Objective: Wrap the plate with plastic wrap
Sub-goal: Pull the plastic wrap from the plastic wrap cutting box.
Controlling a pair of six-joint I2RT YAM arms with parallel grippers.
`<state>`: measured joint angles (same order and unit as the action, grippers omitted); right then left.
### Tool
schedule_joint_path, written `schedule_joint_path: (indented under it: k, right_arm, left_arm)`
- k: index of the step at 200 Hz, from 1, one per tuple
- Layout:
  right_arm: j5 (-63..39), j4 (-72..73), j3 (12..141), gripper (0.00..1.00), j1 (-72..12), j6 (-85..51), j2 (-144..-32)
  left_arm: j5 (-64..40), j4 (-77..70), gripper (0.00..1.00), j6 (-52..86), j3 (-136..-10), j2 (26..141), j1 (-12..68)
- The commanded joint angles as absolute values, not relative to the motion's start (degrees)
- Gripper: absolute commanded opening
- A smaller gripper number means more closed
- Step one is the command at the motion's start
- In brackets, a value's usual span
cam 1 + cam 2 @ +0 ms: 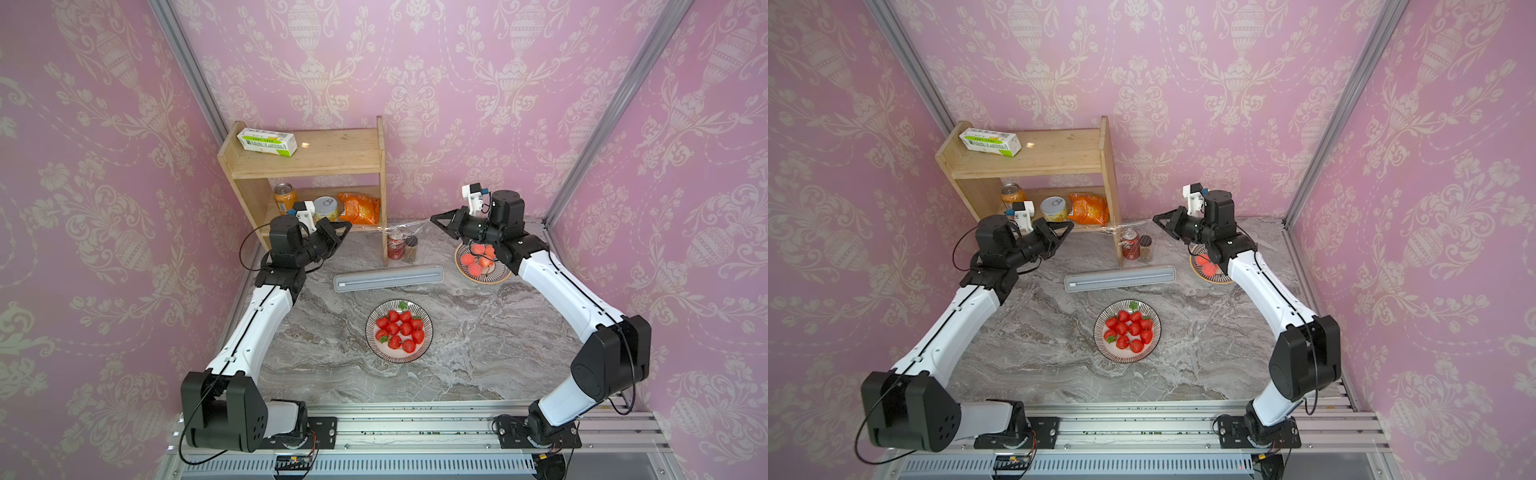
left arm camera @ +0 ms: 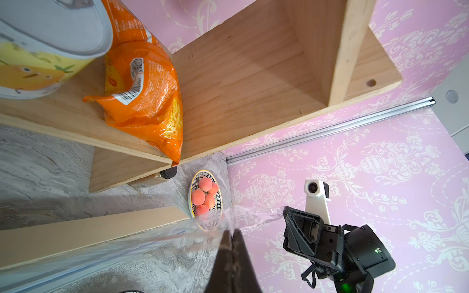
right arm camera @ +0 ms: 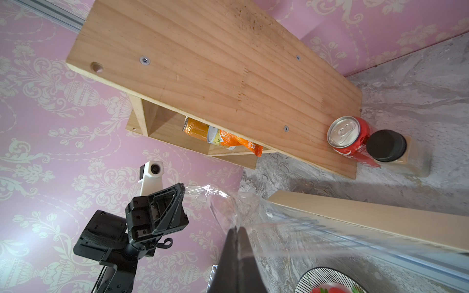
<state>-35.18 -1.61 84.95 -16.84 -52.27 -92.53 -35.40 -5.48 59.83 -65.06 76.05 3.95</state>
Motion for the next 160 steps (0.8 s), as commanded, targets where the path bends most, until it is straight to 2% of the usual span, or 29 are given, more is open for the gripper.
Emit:
schedule_joint_path:
  k: [1, 160]
  right_arm:
    - [-35.8, 0.9, 88.4, 0.00, -16.3, -50.7, -89.6]
    - [-35.8, 0.1, 90.2, 0.00, -16.0, -50.5, -89.1]
  left_arm:
    - [-34.5, -6.6, 0.00, 58.4, -68.2, 74.6, 4.4]
    - [-34.0, -5.4, 0.00, 58.0, -71.0, 74.6, 4.7]
